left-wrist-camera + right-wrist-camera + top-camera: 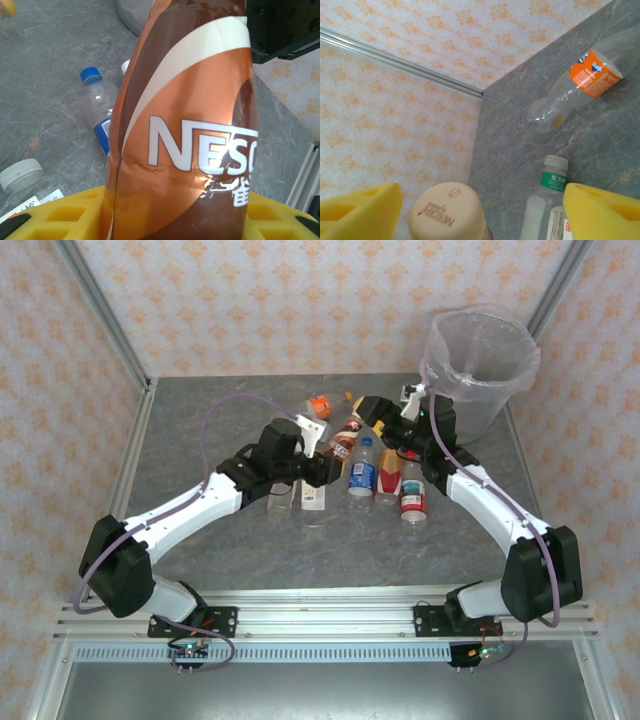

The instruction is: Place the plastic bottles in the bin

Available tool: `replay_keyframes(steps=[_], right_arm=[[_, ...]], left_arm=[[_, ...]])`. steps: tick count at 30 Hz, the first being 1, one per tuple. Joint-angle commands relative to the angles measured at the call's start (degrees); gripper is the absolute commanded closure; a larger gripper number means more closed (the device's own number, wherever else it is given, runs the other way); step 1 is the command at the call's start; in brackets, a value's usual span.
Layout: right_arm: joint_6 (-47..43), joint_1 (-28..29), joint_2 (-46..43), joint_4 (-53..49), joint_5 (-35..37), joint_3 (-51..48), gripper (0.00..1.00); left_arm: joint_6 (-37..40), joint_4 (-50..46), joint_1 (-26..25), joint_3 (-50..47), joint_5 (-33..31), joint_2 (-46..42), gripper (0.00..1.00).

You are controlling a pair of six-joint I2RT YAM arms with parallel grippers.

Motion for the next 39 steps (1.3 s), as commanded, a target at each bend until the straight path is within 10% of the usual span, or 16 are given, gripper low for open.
replay_keyframes(steps=[1, 17, 27, 39], right_arm=[[-1.01, 0.06, 0.54, -0.04, -2.76, 2.05, 0.21], [-4.57, 0.09, -1.68, 0.72, -2.55, 0.33, 0.99], [-5.27, 0.09, -1.57, -3.17, 1.54, 1.84, 1.0], [-9.99, 0.08, -0.47, -7.77, 8.16, 5.72, 1.0]], left_arm=[[1.87, 0.84, -0.77, 2.38, 1.73, 0.49, 0.55], [2.75, -0.52, -1.74, 3.29, 0.39, 1.53, 0.54], [2.75, -0.26, -1.7, 1.74, -2.46, 0.67, 0.43], [0.83, 8.37, 0.16, -6.94, -5.22, -5.99, 0.03]])
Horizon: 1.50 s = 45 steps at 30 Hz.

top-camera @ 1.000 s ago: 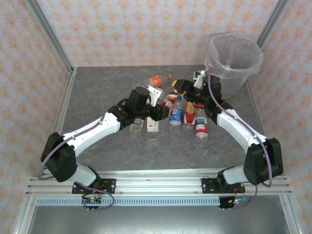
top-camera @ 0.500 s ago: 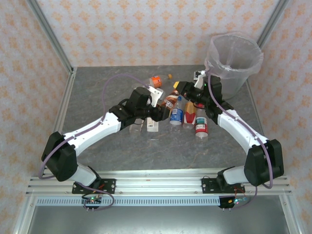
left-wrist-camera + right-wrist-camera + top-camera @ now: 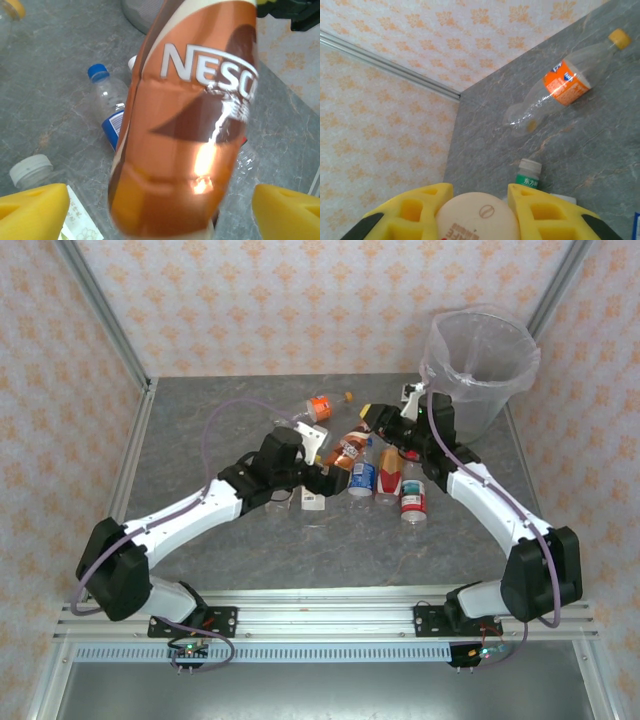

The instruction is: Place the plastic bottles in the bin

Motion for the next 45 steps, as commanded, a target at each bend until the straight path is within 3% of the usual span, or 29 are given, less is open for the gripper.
replay_keyframes(steps=[1, 5, 9, 17, 19, 31, 38, 45], right_arm=[[-4.02, 0.08, -0.16, -1.96, 4.19, 3.7, 1.0], [-8.13, 0.04, 0.5, -5.57, 10.31, 6.57, 1.0], [-11.44, -0.07, 2.21, -9.84, 15.79, 11.03, 1.0], [-17.43, -1.28, 9.45, -20.8, 23.51, 25.99, 1.0], [-19.15, -1.82, 11.5, -22.59, 23.48, 30.02, 1.0], [-24.04, -5.65, 21.8, -27.14, 28.91, 53.81, 1.0], [-26.27, -7.25, 23.03, -25.87, 31.97, 59.97, 1.0], [-30.98, -9.71, 22.9, -24.52, 39.66, 63.0, 1.0]], left_arm=[[-1.4, 6.66, 1.7, -3.33, -1.42, -4.54, 0.01], [-3.66, 12.09, 3.77, -8.16, -2.13, -9.32, 0.0], [-5.14, 14.69, 5.04, -11.81, -7.01, -13.44, 0.0], [-10.71, 11.04, 6.6, -14.99, -26.97, -17.88, 0.0], [-11.9, 9.31, 7.21, -15.09, -29.27, -17.87, 0.0], [-14.91, 5.77, 7.58, -16.16, -33.39, -17.54, 0.0], [-15.15, 5.82, 7.61, -16.59, -34.09, -17.13, 0.0], [-14.89, 6.0, 7.66, -16.39, -34.2, -15.9, 0.0]])
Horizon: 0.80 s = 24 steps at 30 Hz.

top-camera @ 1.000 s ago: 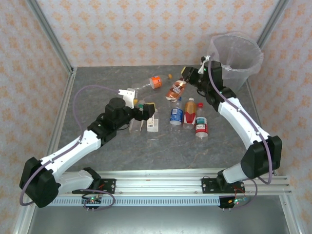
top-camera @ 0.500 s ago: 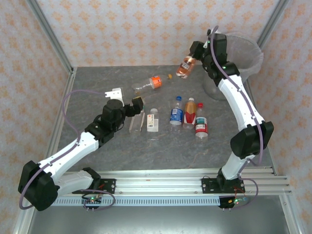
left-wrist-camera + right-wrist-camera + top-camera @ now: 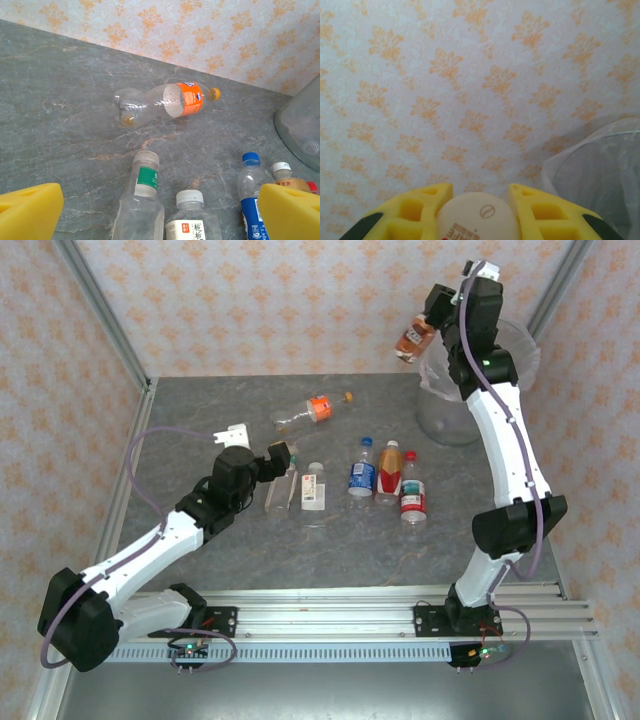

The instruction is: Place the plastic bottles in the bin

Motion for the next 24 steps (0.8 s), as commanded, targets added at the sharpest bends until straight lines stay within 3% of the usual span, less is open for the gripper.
replay_keyframes(steps=[1, 6, 11, 20, 24], right_arm=[[-3.38, -2.31, 0.28, 2.17, 5.54, 2.02, 1.0], [-5.05, -5.76, 0.57, 4.73, 8.87, 2.88, 1.0], [-10.71, -7.26, 3.35, 5.15, 19.54, 7.68, 1.0], [-14.57, -8.46, 10.55, 0.55, 23.15, 11.17, 0.98], [-14.55, -8.63, 16.26, -6.19, 22.98, 18.57, 0.96]], left_arm=[[-0.42, -0.62, 0.29, -0.32, -2.3, 0.8, 0.0], [-0.28, -0.55, 0.38, 0.06, -2.41, 1.69, 0.0], [-0.41, -0.57, 0.37, 0.03, -2.37, 2.13, 0.0], [-0.99, -1.1, 0.47, 0.39, -2.75, 2.65, 0.0], [-1.39, -3.4, 0.47, 1.14, -4.92, 2.74, 0.0]])
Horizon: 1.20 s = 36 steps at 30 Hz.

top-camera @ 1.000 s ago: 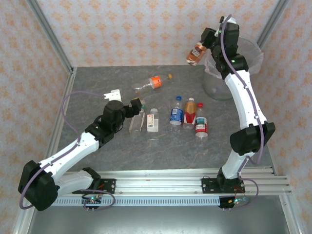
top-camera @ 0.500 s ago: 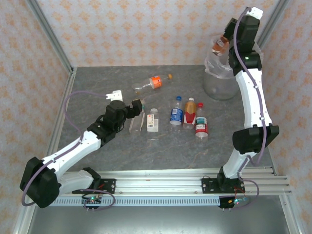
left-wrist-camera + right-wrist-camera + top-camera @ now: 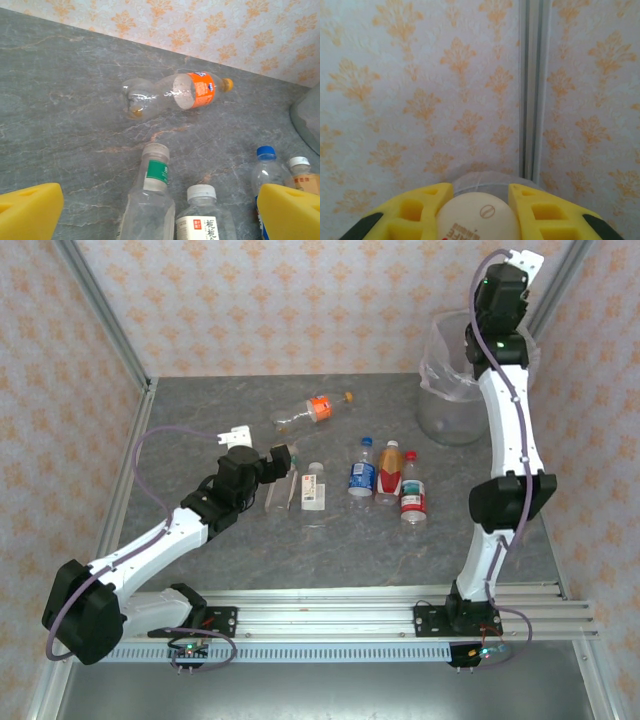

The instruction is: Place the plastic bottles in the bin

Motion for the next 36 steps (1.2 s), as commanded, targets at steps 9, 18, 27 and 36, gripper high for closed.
replay_keyframes(steps=[9, 18, 27, 36], right_arm=[[0.07, -1.51, 21.51, -25.28, 0.69, 32.82, 0.92], [-2.39, -1.59, 24.82, -27.09, -3.58, 29.42, 0.85], [-2.36, -1.62, 26.84, -27.49, -4.86, 27.11, 0.81], [-1.04, -1.61, 26.91, -29.09, -5.75, 28.91, 0.39]], left_arm=[[-2.35, -4.51, 0.55, 1.27, -5.1, 0.36, 0.0], [-2.25, -5.73, 0.69, 1.89, -5.64, 0.76, 0.0], [-2.95, -5.81, 0.68, 3.18, -4.13, 3.32, 0.0], [-3.03, -6.78, 0.81, 3.31, -4.74, 3.69, 0.0]])
